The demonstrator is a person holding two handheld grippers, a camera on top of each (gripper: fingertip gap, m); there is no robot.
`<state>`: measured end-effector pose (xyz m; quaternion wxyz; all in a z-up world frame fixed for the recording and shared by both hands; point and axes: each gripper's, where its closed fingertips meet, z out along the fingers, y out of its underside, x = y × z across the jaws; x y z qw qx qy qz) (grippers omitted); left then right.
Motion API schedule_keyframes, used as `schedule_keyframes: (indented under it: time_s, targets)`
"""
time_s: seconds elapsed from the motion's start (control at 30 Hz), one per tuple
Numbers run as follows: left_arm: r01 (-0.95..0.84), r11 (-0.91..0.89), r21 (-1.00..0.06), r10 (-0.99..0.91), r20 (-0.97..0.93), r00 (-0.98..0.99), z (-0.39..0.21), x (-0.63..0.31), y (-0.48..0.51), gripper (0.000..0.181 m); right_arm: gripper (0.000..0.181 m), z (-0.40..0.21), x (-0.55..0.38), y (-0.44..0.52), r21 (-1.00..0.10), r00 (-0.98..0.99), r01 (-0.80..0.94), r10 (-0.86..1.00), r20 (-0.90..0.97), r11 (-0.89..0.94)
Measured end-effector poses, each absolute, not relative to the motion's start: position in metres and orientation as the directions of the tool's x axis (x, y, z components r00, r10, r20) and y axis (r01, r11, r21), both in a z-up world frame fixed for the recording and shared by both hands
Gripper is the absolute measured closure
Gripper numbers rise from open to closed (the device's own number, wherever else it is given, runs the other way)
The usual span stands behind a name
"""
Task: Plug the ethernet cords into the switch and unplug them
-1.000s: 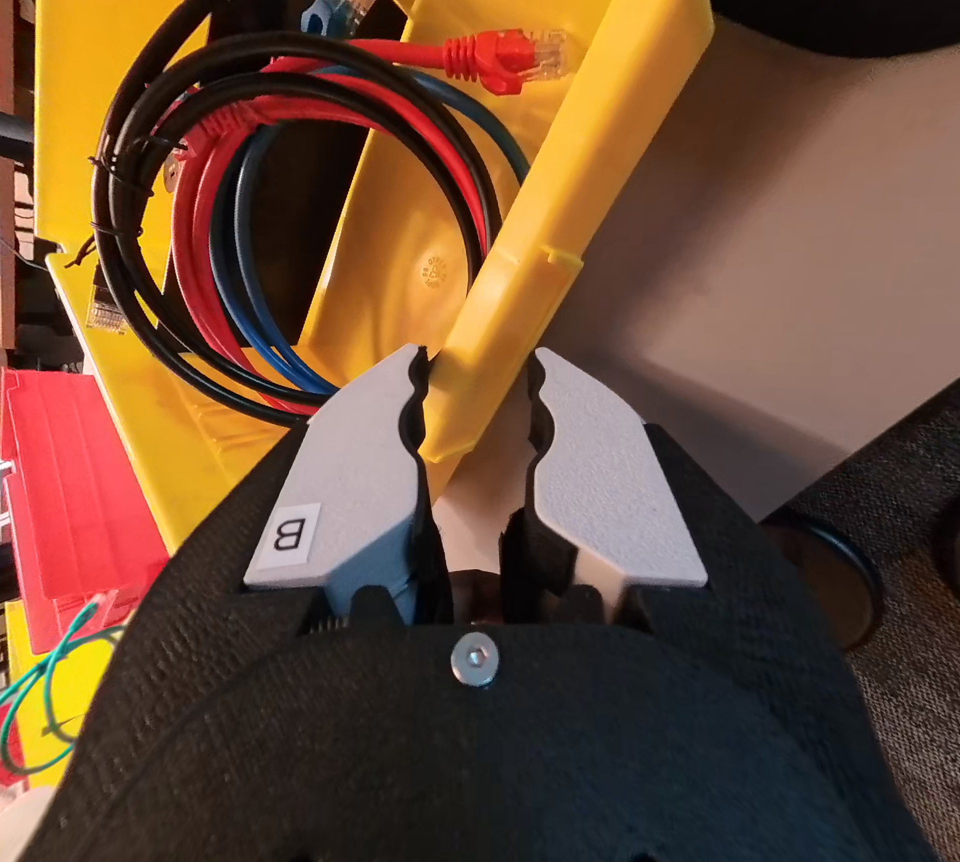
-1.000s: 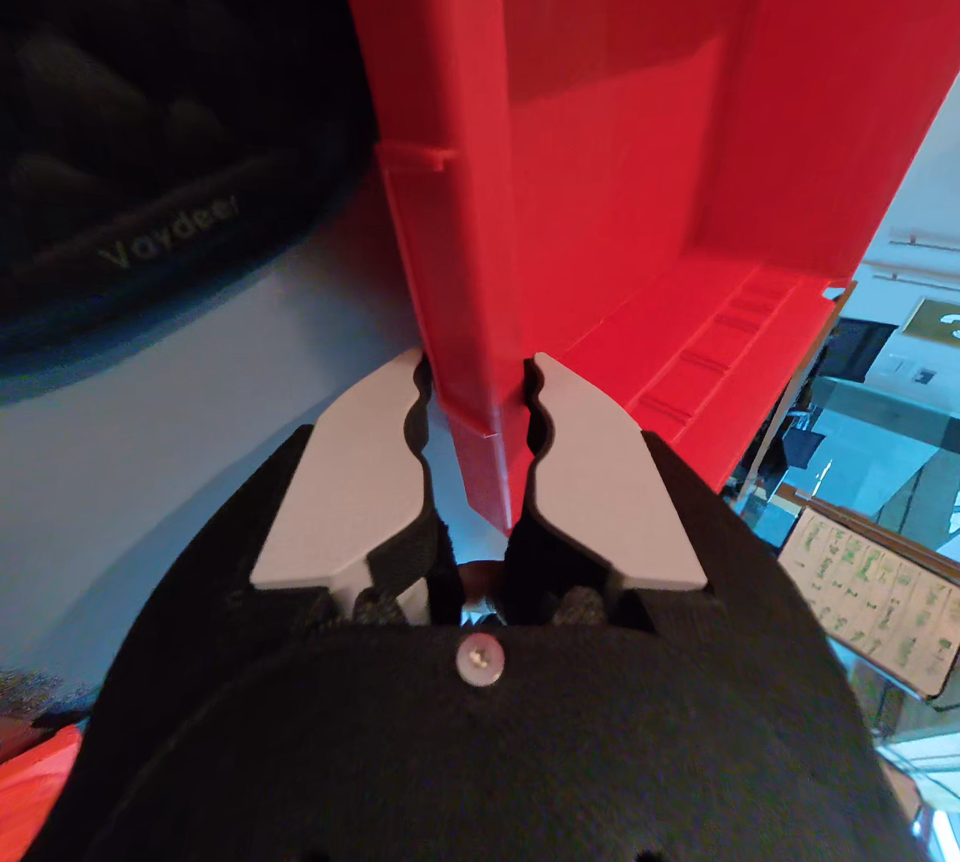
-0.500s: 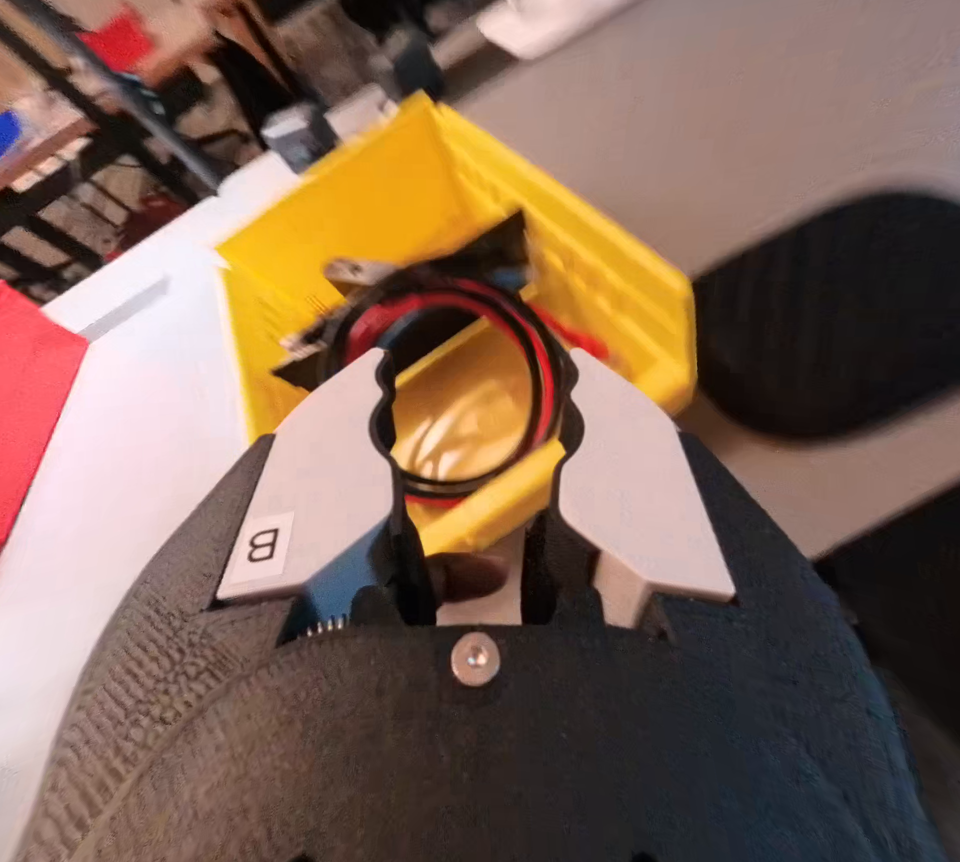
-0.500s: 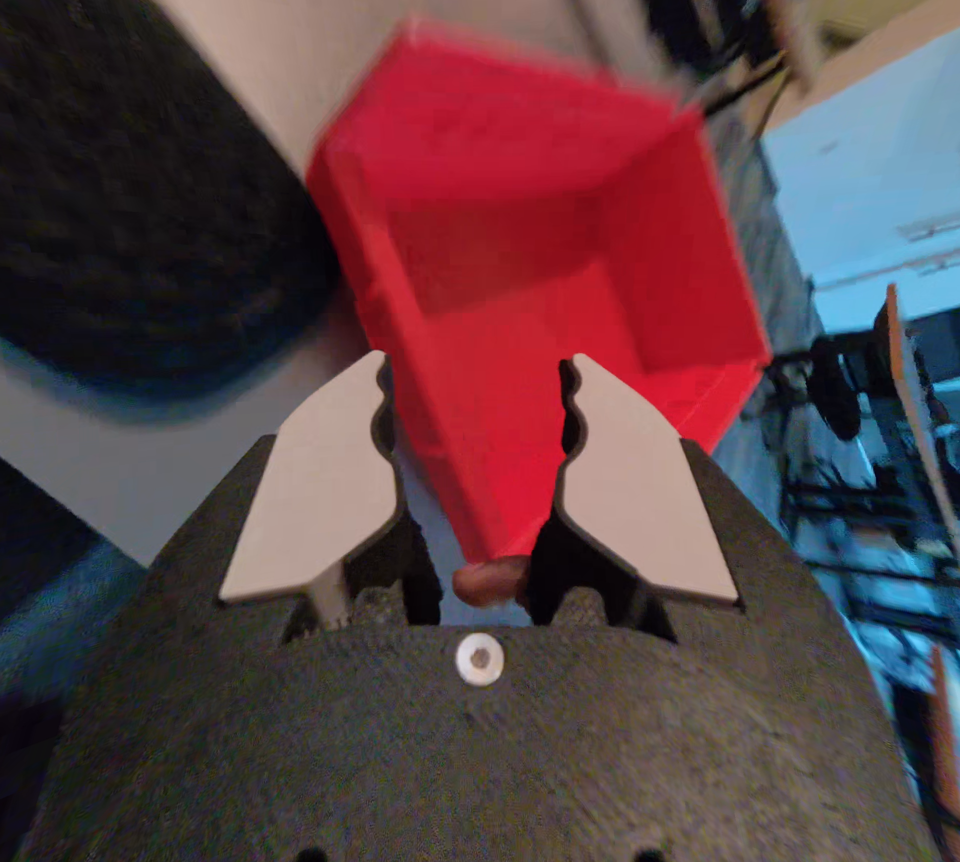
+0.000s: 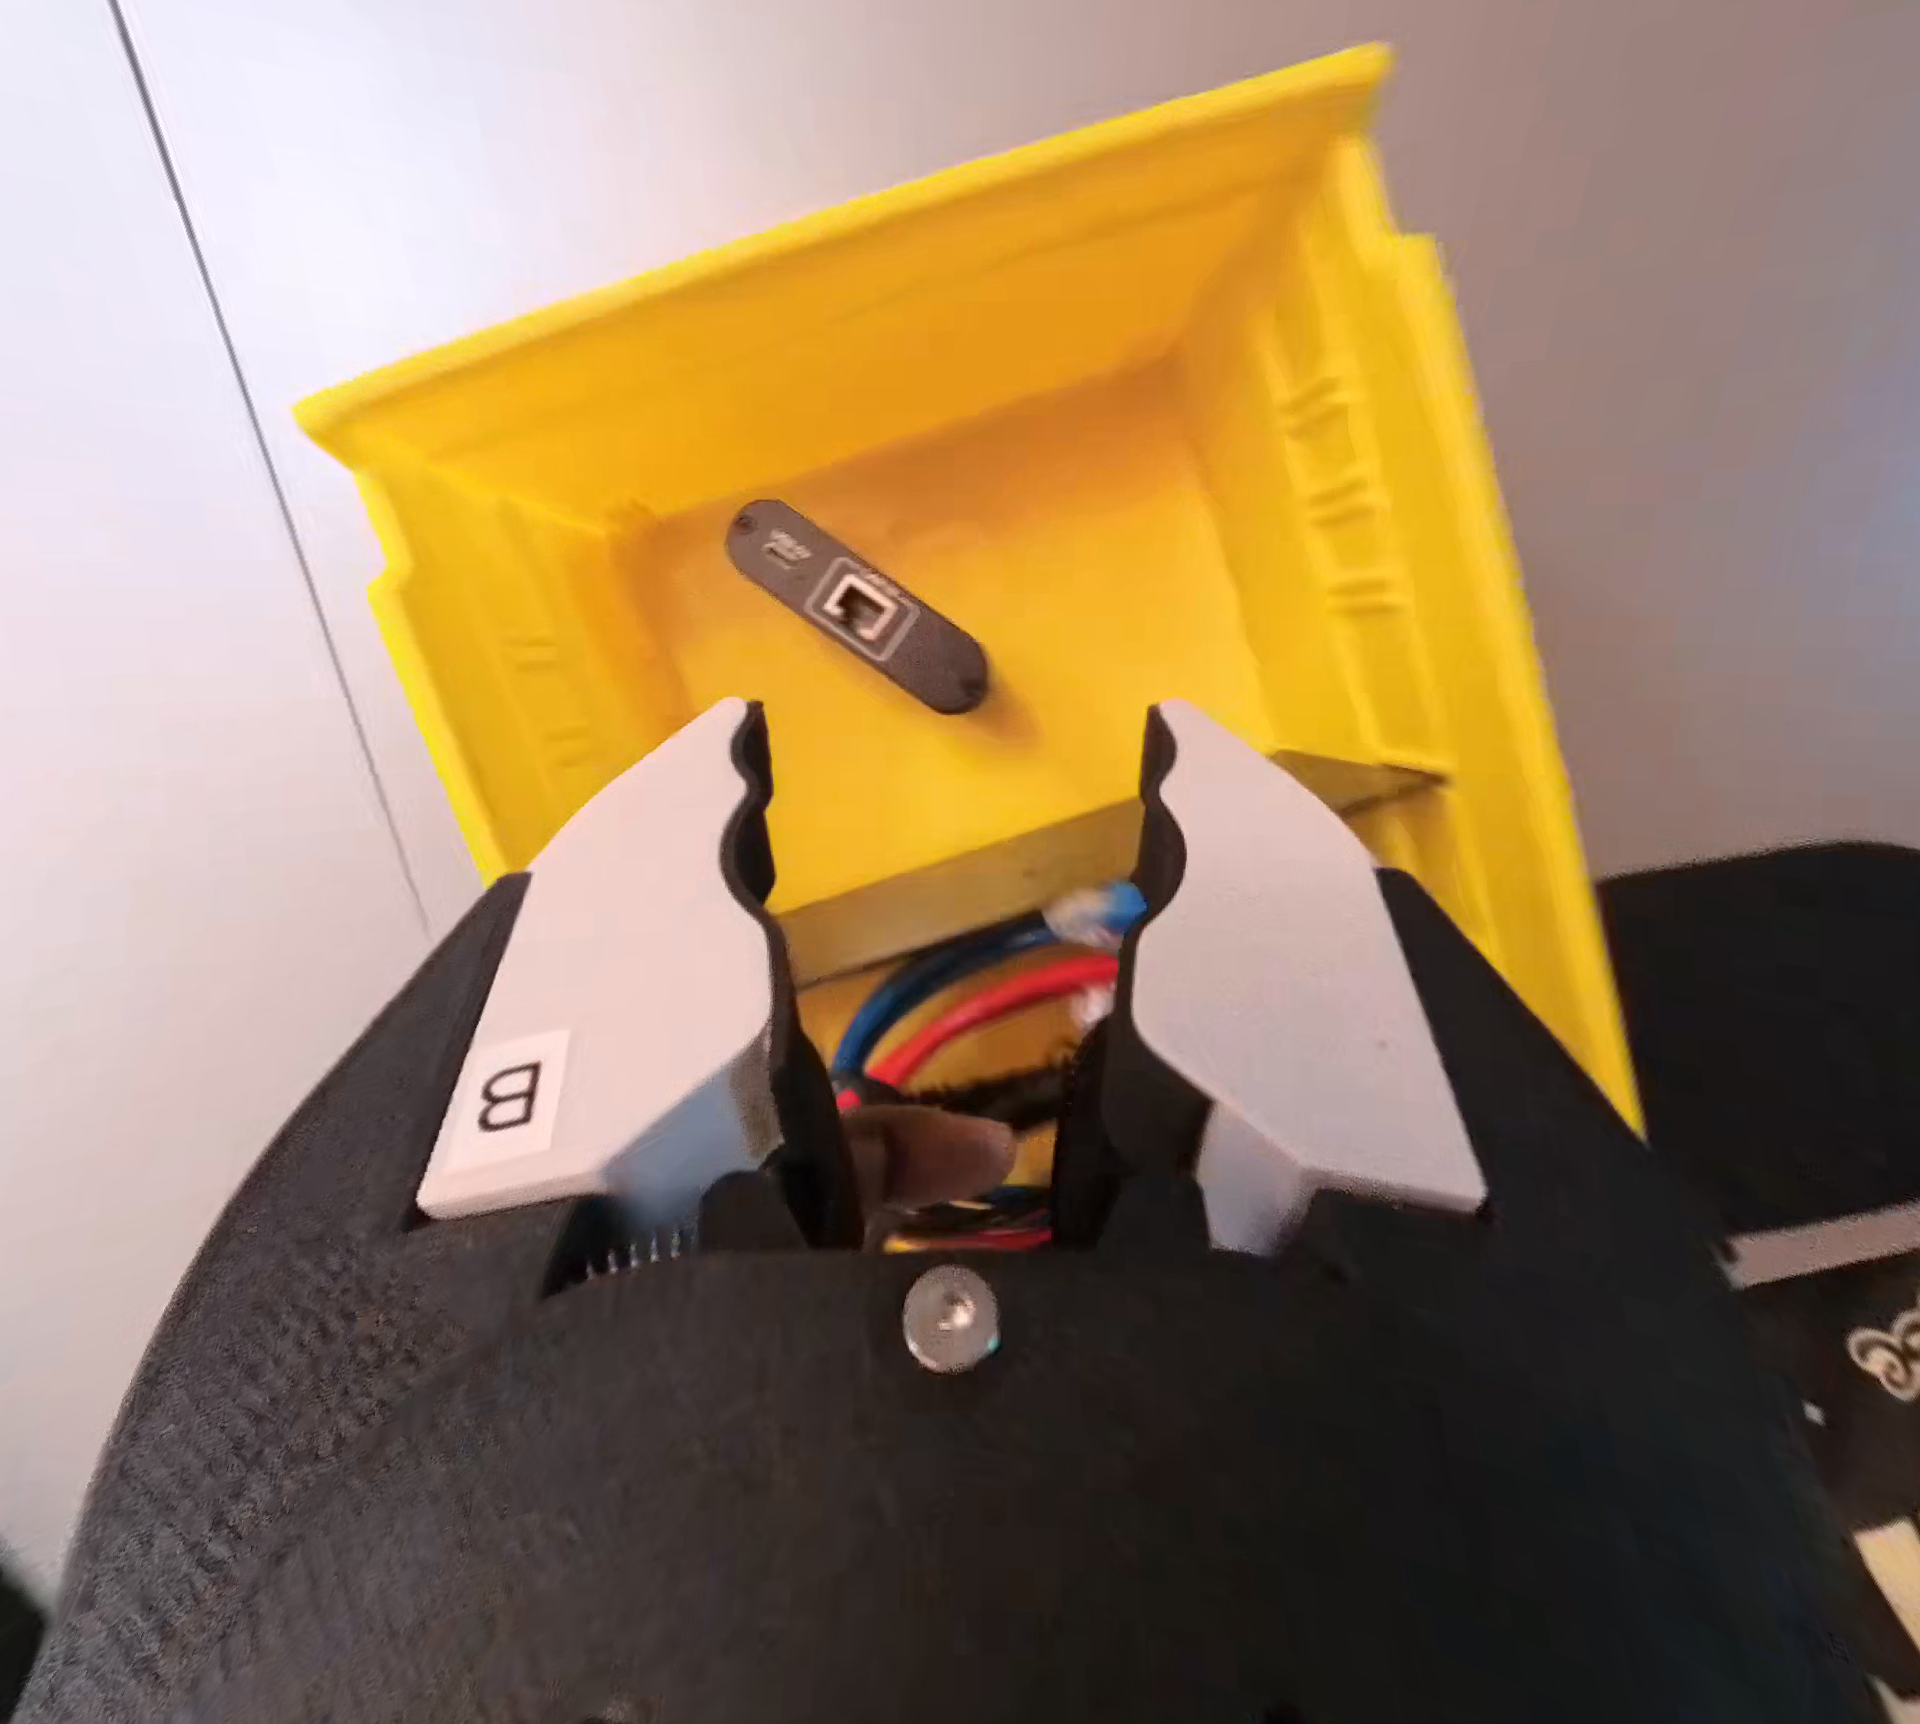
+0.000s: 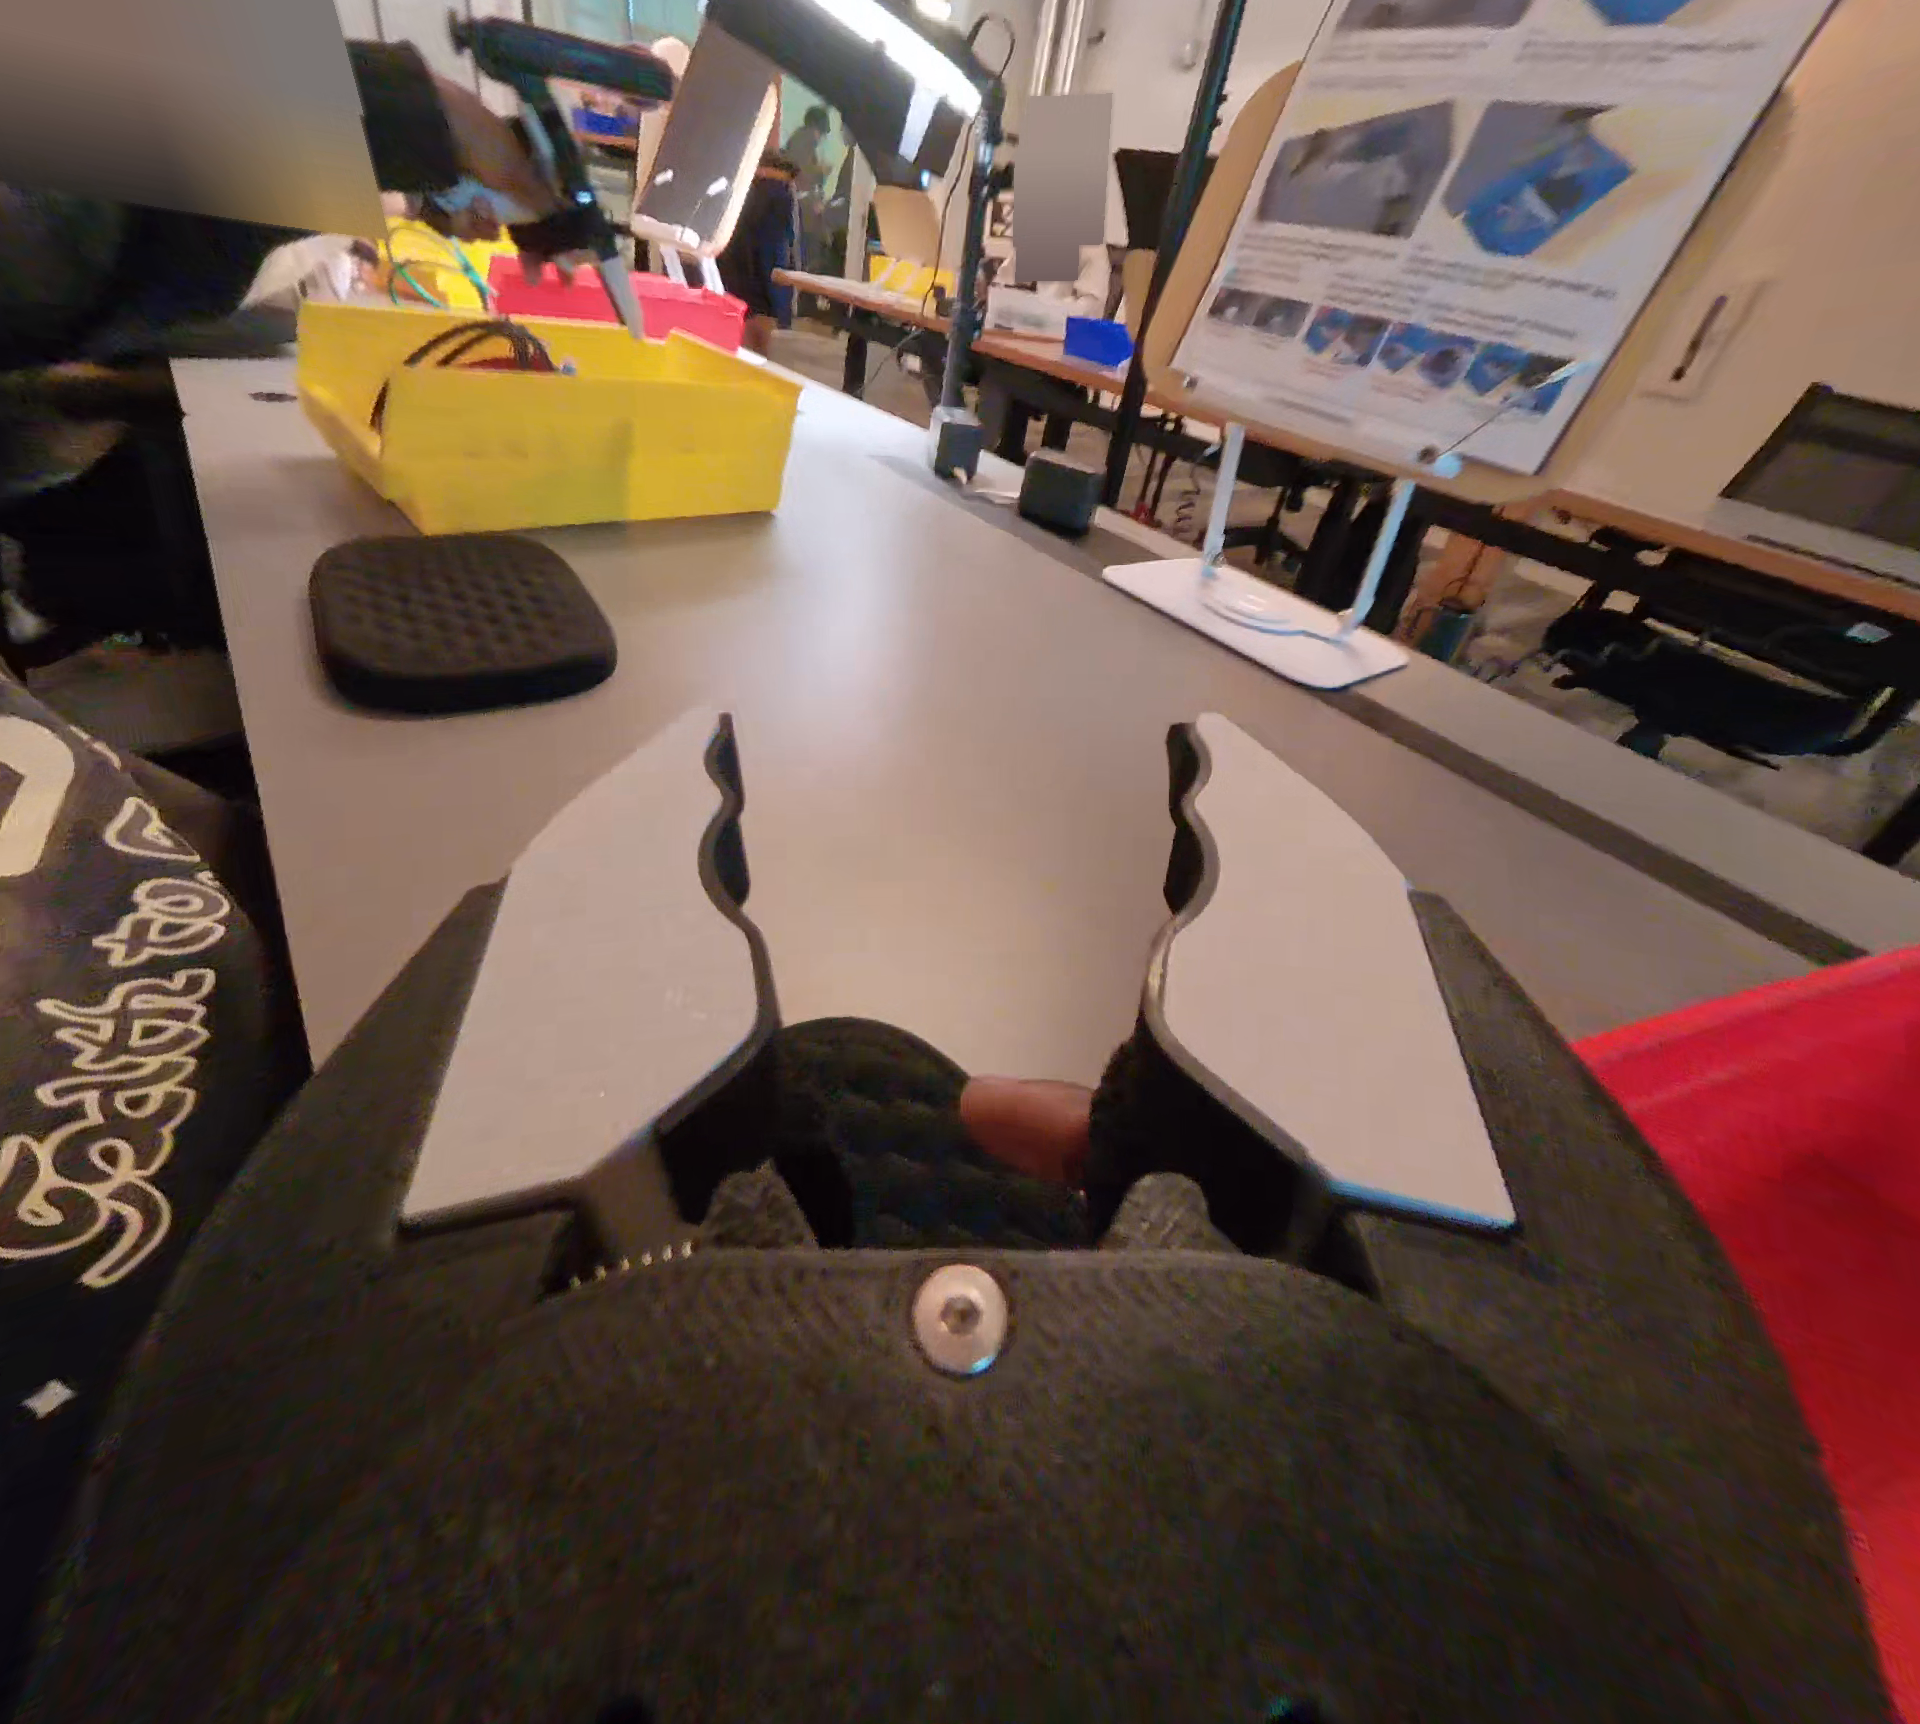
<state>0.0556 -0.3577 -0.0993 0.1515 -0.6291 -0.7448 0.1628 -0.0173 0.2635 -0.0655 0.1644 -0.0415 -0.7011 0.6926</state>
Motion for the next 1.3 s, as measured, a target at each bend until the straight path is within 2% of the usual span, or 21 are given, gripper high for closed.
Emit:
schedule_keyframes:
  time_s: [0.13, 0.2, 0.4, 0.5, 0.57, 0.73, 0.83, 0.97, 1.07, 1.17, 1.3]
  targets:
    - [0.938, 0.254, -0.236, 0.962, -0.042, -0.271, -0.145, 0.048, -0.384, 0.113, 0.103, -0.087, -0.02, 0.25, -0.975, -0.937, -0.185, 0.278, 0.212, 0.119]
    - [0.947, 0.272, -0.172, 0.957, -0.055, -0.284, -0.161, 0.047, -0.385, 0.113, 0.103, -0.092, -0.02, 0.249, -0.973, -0.937, -0.187, 0.274, 0.218, 0.133]
    - [0.941, 0.314, -0.127, 0.944, -0.063, -0.323, -0.188, 0.038, -0.388, 0.117, 0.108, -0.088, -0.023, 0.257, -0.977, -0.929, -0.189, 0.305, 0.21, 0.095]
    - [0.956, 0.279, -0.087, 0.954, -0.088, -0.286, -0.197, 0.043, -0.388, 0.132, 0.109, -0.091, -0.025, 0.26, -0.974, -0.921, -0.2, 0.32, 0.224, 0.107]
    - [0.966, 0.238, -0.103, 0.963, -0.107, -0.249, -0.194, 0.042, -0.388, 0.156, 0.11, -0.093, -0.026, 0.261, -0.972, -0.918, -0.206, 0.322, 0.232, 0.114]
    - [0.97, 0.114, -0.214, 0.976, -0.159, -0.15, -0.157, 0.037, -0.384, 0.156, 0.111, -0.099, -0.023, 0.254, -0.966, -0.923, -0.225, 0.29, 0.254, 0.128]
    - [0.933, -0.026, -0.358, 0.976, -0.212, -0.055, -0.114, 0.027, -0.367, 0.156, 0.11, -0.099, -0.019, 0.247, -0.962, -0.925, -0.243, 0.269, 0.268, 0.123]
    - [0.742, -0.276, -0.611, 0.946, -0.31, 0.097, -0.04, 0.014, -0.304, 0.157, 0.108, -0.095, -0.012, 0.236, -0.951, -0.919, -0.293, 0.244, 0.308, 0.1]
    - [0.534, -0.444, -0.72, 0.891, -0.416, 0.181, 0.006, 0.02, -0.235, 0.157, 0.107, -0.088, -0.005, 0.225, -0.947, -0.918, -0.317, 0.232, 0.322, 0.063]
    - [0.345, -0.602, -0.72, 0.799, -0.54, 0.265, 0.023, 0.034, -0.157, 0.157, 0.106, -0.077, 0.007, 0.208, -0.931, -0.913, -0.365, 0.189, 0.362, 0.019]
    - [0.187, -0.783, -0.593, 0.614, -0.692, 0.38, -0.002, 0.052, -0.064, 0.156, 0.108, -0.066, 0.023, 0.18, -0.857, -0.845, -0.514, 0.152, 0.513, 0.04]
